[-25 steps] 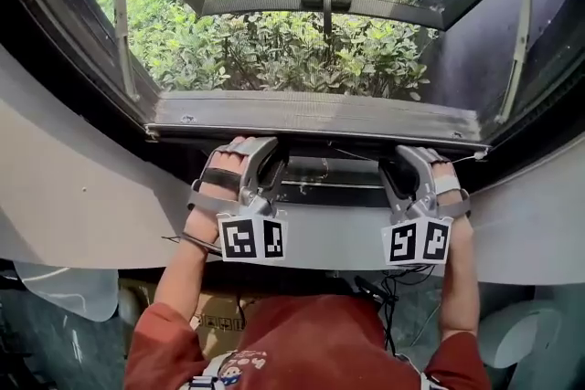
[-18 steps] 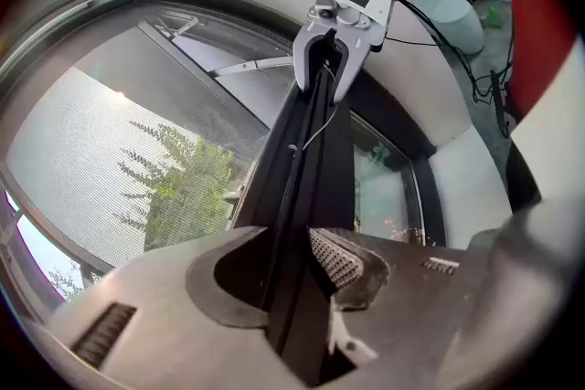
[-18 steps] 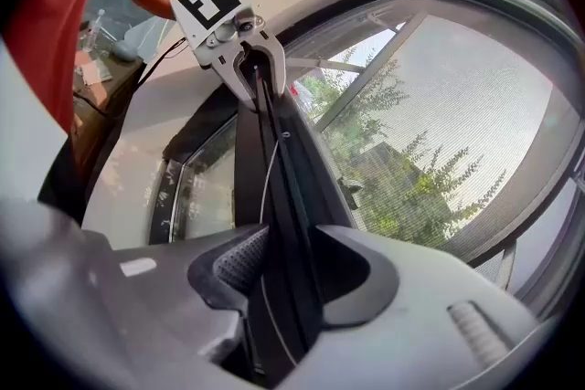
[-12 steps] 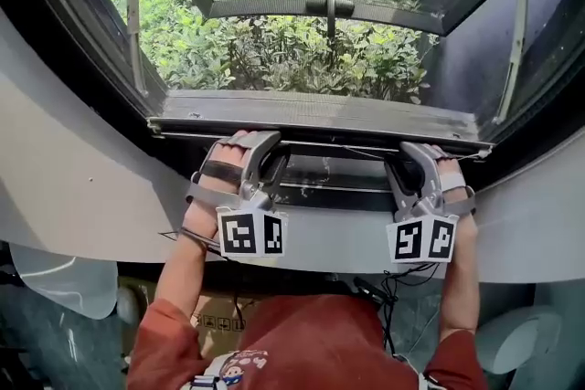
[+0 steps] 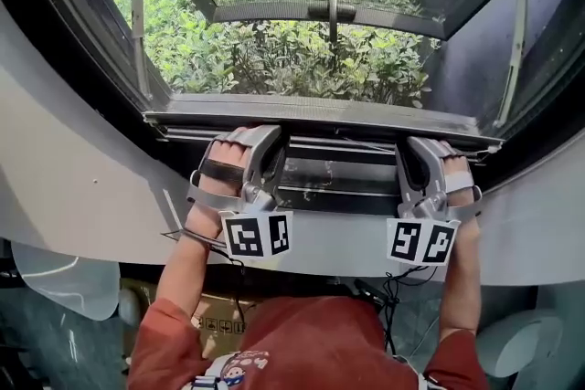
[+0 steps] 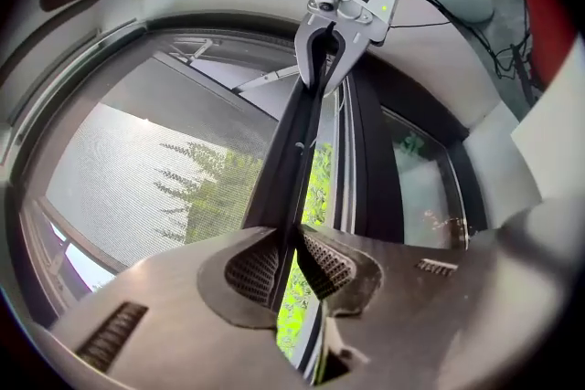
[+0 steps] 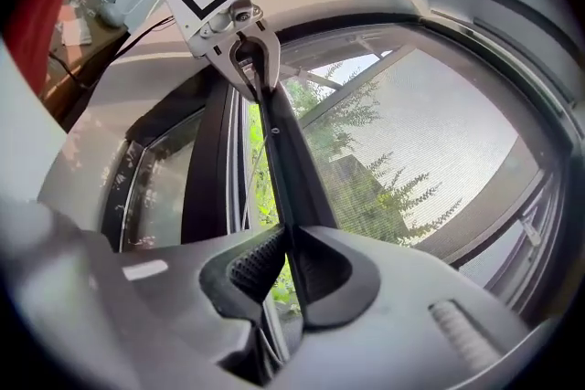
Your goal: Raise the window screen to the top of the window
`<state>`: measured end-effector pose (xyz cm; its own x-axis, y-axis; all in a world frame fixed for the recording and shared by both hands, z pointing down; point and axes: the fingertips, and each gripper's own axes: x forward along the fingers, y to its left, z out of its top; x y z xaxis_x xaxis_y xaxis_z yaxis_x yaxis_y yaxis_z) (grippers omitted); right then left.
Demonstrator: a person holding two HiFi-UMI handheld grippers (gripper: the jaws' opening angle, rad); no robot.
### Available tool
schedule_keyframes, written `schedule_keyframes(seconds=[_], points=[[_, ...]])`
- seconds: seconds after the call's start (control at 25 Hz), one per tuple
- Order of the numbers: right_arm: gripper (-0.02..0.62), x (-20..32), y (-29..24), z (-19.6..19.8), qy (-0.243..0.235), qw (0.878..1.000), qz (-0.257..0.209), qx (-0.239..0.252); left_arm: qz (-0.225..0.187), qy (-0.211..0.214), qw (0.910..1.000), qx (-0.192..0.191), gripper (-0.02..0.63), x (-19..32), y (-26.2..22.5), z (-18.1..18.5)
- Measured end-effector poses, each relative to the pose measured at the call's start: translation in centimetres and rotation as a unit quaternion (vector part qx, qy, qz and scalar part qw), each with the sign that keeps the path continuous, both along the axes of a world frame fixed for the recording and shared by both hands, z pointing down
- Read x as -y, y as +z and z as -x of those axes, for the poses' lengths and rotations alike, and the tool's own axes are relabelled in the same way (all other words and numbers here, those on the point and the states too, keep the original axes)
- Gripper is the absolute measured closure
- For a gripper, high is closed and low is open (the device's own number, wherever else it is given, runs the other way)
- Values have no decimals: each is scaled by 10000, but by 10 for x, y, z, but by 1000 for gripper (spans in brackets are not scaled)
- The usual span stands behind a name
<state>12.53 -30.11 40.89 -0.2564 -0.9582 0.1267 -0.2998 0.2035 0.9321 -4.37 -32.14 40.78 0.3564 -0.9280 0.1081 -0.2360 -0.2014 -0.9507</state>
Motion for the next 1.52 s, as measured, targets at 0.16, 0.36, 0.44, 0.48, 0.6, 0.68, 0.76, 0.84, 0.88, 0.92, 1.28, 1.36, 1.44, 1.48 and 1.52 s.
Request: schedule_keyframes(seconds=[0.16,0.36,0.44,0.48,0.6,0.68,0.76,0.84,0.88,0.92,1.28,1.36,1.44,1.48,1.52], points=[[546,3,-8,-1,203,9984,-280,-445,-331,-152,9992,143,546,2,-11,-1],[548,6,-25,1,427,9949,-587,-698,-741,-284,9966,229,568,2,-30,0],[549,7,-32,0,489,9935,-680,-769,-812,-306,9960,221,568,3,-38,0],[549,7,-36,0,508,9928,-735,-803,-852,-326,9955,244,568,3,-42,0],[549,8,-48,0,544,9904,-914,-883,-991,-390,9936,368,569,4,-54,0],[549,8,-56,0,562,9886,-1023,-953,-1098,-406,9920,474,569,4,-62,0],[549,9,-65,1,577,9864,-1135,-1036,-1206,-398,9903,554,571,5,-71,1],[549,10,-78,1,596,9840,-1253,-1118,-1321,-386,9885,628,573,6,-83,1],[549,11,-87,2,609,9826,-1315,-1162,-1381,-384,9875,663,574,7,-92,2],[549,12,-96,2,624,9810,-1379,-1211,-1437,-385,9864,691,575,8,-101,2],[549,14,-136,0,693,9692,-1888,-1418,-2077,-407,9738,837,575,7,-143,0],[548,14,-147,-1,700,9666,-1968,-1484,-2154,-424,9715,893,574,8,-154,0],[548,14,-162,-1,732,9640,-2042,-1535,-2193,-460,9700,941,574,9,-168,-1],[548,15,-170,-1,749,9629,-2083,-1547,-2214,-484,9692,960,575,9,-176,-1],[548,15,-178,-1,765,9618,-2123,-1551,-2242,-511,9683,976,574,9,-184,0]])
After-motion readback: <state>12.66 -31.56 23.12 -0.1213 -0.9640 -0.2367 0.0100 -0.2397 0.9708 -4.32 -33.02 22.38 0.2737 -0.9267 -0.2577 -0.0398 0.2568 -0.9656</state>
